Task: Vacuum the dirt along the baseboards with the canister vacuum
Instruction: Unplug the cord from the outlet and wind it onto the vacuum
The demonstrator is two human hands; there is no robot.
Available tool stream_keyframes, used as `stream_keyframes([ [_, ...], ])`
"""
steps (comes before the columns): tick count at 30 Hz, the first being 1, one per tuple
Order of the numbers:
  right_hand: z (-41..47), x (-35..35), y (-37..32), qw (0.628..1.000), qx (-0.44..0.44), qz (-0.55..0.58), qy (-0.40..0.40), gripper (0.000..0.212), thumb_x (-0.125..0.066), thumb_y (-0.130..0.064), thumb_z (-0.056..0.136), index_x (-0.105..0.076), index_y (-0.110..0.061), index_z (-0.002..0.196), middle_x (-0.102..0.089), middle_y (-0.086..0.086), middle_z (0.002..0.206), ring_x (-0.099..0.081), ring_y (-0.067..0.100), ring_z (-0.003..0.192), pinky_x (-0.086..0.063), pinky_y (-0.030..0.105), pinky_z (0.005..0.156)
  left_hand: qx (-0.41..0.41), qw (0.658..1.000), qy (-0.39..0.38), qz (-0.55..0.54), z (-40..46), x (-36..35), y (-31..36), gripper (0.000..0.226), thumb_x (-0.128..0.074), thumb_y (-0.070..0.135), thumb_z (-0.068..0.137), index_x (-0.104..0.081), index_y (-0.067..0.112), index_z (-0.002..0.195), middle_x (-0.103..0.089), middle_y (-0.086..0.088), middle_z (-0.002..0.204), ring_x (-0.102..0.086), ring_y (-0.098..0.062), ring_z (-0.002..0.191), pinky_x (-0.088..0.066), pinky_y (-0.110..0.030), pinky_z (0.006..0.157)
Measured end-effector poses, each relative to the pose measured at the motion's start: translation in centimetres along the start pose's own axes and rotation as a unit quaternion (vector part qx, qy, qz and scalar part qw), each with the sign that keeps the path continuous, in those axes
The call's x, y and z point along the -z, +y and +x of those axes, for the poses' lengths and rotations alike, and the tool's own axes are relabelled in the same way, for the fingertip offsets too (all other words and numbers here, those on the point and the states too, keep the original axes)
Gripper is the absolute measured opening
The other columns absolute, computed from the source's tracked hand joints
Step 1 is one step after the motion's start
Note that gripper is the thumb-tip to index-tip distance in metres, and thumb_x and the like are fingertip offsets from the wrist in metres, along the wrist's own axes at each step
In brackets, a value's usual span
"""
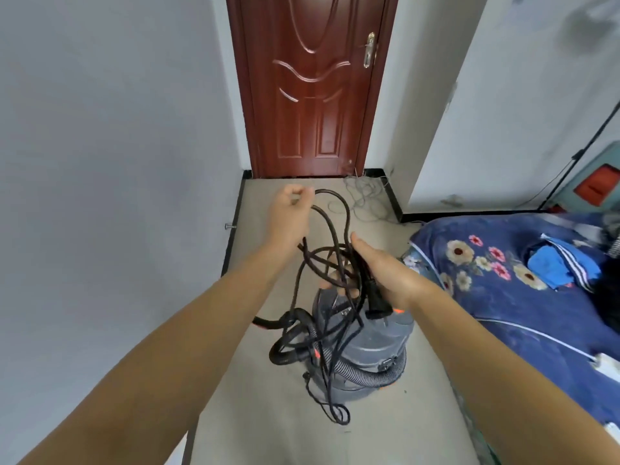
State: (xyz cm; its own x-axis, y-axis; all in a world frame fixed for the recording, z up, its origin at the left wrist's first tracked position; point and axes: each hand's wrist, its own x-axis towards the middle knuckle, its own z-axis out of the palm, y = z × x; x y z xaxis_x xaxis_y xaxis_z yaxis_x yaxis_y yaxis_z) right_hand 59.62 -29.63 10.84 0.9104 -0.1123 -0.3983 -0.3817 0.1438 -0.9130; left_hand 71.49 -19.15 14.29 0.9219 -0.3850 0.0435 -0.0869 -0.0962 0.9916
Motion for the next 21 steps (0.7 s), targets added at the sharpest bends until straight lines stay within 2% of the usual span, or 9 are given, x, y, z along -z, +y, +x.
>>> stream_keyframes([
  [2, 1.1, -0.6, 0.0, 1.0, 0.005, -0.015, -0.012, 0.042, -0.043, -0.049, 0.095, -0.058, -0.013, 0.078, -0.051, 0.001, 0.054, -0.044, 0.015, 0.048, -0.038, 0.023, 0.052, 0.009, 1.0, 0.009, -0.001, 2.1, -0.1, -0.1, 0.021, -0.047, 0.025, 0.098, -0.056, 0.008, 0.106, -0.046, 0.006, 0.07, -0.044, -0.006, 0.054, -0.042, -0.019, 0.047],
  [6, 3.0, 0.4, -0.9, 0.999, -0.037, 0.005, -0.015, 0.025, -0.038, -0.008, 0.099, -0.045, -0.009, 0.075, -0.031, -0.006, 0.04, -0.028, 0.007, 0.032, -0.028, 0.016, 0.034, -0.115, 0.981, -0.093, 0.127, 3.1, -0.9, -1.1, 0.018, -0.047, 0.025, 0.098, -0.059, 0.012, 0.1, -0.055, 0.004, 0.092, -0.054, -0.015, 0.091, -0.044, -0.031, 0.087],
  [8, 2.7, 1.9, -1.8, 0.998, -0.053, 0.02, -0.041, 0.028, -0.035, -0.002, 0.097, -0.048, -0.005, 0.072, -0.031, -0.006, 0.037, -0.027, 0.006, 0.03, -0.025, 0.015, 0.034, -0.207, 0.918, -0.189, 0.279, 3.3, -0.2, -1.4, 0.045, -0.041, 0.047, 0.096, -0.06, 0.017, 0.123, -0.04, -0.004, 0.141, -0.031, -0.019, 0.134, -0.017, -0.038, 0.115],
  [10, 2.2, 3.6, -2.3, 0.995, -0.052, 0.007, -0.084, 0.034, -0.045, -0.007, 0.091, -0.059, -0.008, 0.061, -0.034, -0.004, 0.036, -0.028, 0.006, 0.029, -0.016, 0.019, 0.039, -0.283, 0.813, -0.31, 0.403, 3.7, 0.5, -1.2, 0.08, -0.022, 0.078, 0.081, -0.048, 0.027, 0.137, -0.019, 0.004, 0.157, -0.004, -0.015, 0.147, 0.009, -0.043, 0.116],
  [12, 1.8, 4.8, -2.5, 0.989, -0.031, -0.052, -0.134, 0.026, -0.067, -0.02, 0.076, -0.06, 0.004, 0.067, -0.039, 0.007, 0.044, -0.032, 0.011, 0.035, -0.015, 0.028, 0.046, -0.258, 0.76, -0.423, 0.419, 3.2, 0.4, -0.8, 0.082, -0.035, 0.076, 0.075, -0.041, 0.028, 0.141, -0.037, 0.008, 0.149, -0.023, -0.011, 0.142, -0.003, -0.039, 0.117],
  [14, 2.6, 6.0, -2.4, 0.985, -0.02, -0.089, -0.144, 0.054, -0.076, -0.028, 0.067, -0.052, 0.016, 0.087, -0.043, 0.013, 0.052, -0.036, 0.014, 0.043, -0.021, 0.025, 0.046, -0.155, 0.783, -0.507, 0.327, 3.2, -0.5, -0.9, 0.053, -0.062, 0.05, 0.083, -0.05, 0.027, 0.129, -0.057, 0.013, 0.119, -0.05, -0.001, 0.114, -0.033, -0.022, 0.1],
  [15, 3.1, 6.5, -2.5, 0.988, -0.012, -0.09, -0.128, 0.052, -0.073, -0.027, 0.068, -0.05, 0.016, 0.086, -0.044, 0.01, 0.047, -0.037, 0.014, 0.04, -0.025, 0.022, 0.044, -0.1, 0.8, -0.527, 0.269, 3.6, -1.0, -1.0, 0.035, -0.067, 0.037, 0.084, -0.055, 0.028, 0.116, -0.059, 0.016, 0.104, -0.055, 0.006, 0.097, -0.038, -0.012, 0.087],
  [17, 3.9, 7.3, -2.5, 0.992, 0.013, -0.1, -0.077, 0.035, -0.068, -0.026, 0.068, -0.055, 0.006, 0.071, -0.043, -0.002, 0.041, -0.037, 0.007, 0.037, -0.03, 0.015, 0.042, -0.023, 0.816, -0.537, 0.211, 5.2, -2.0, -1.9, 0.013, -0.066, 0.023, 0.087, -0.058, 0.025, 0.098, -0.059, 0.014, 0.086, -0.056, 0.011, 0.075, -0.04, -0.004, 0.069],
  [21, 5.6, 8.6, -1.7, 0.99, -0.014, -0.14, 0.0, 0.022, -0.064, -0.009, 0.086, -0.051, -0.004, 0.069, -0.046, -0.005, 0.045, -0.041, 0.006, 0.039, -0.036, 0.014, 0.045, 0.042, 0.78, -0.566, 0.263, 8.6, -3.9, -4.5, 0.007, -0.06, 0.009, 0.089, -0.057, 0.015, 0.09, -0.059, -0.001, 0.077, -0.057, 0.001, 0.056, -0.041, -0.007, 0.053],
])
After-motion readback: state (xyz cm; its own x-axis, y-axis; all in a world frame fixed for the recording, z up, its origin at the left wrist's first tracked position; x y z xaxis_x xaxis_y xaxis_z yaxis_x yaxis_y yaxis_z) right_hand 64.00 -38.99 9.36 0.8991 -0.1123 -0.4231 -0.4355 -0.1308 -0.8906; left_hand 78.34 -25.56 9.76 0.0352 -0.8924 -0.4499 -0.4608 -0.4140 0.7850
